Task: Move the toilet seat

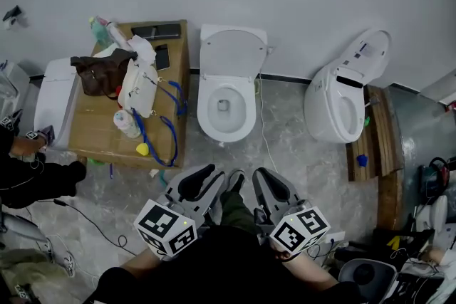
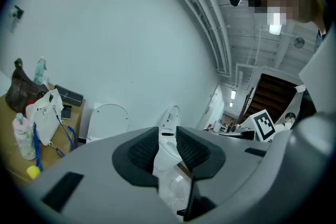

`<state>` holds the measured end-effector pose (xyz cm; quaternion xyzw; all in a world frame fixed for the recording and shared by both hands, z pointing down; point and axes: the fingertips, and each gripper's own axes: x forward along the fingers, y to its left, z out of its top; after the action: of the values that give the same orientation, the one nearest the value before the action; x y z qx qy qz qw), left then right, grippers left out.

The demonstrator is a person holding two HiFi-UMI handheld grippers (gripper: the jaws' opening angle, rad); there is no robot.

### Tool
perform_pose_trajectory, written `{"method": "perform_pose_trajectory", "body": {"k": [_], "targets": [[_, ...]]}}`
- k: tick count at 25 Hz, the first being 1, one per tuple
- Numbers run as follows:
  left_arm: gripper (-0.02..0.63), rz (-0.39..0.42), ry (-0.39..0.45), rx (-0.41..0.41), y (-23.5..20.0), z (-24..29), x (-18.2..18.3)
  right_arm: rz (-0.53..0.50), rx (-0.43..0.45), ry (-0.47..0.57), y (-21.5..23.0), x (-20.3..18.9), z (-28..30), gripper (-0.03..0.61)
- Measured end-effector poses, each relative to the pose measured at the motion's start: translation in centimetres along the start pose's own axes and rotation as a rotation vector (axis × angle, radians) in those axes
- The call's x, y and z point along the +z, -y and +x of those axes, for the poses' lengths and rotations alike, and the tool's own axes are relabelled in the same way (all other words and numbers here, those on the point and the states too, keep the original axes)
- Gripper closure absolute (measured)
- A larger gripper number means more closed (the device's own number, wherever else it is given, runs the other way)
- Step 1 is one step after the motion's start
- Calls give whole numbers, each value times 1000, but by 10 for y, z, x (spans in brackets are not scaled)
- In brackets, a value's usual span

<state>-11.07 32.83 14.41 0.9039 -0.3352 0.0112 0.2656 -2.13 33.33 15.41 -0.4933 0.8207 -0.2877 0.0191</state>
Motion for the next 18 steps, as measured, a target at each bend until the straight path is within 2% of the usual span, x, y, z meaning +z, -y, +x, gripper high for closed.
{"method": "perform_pose_trajectory", "body": {"k": [7,18], "targets": [[502,-19,-15,60,-24,40,1,46,50,-30,37,9,34,534],[502,8,-66,121,-43,150,27,127,118,-49,119,59,89,534]]}}
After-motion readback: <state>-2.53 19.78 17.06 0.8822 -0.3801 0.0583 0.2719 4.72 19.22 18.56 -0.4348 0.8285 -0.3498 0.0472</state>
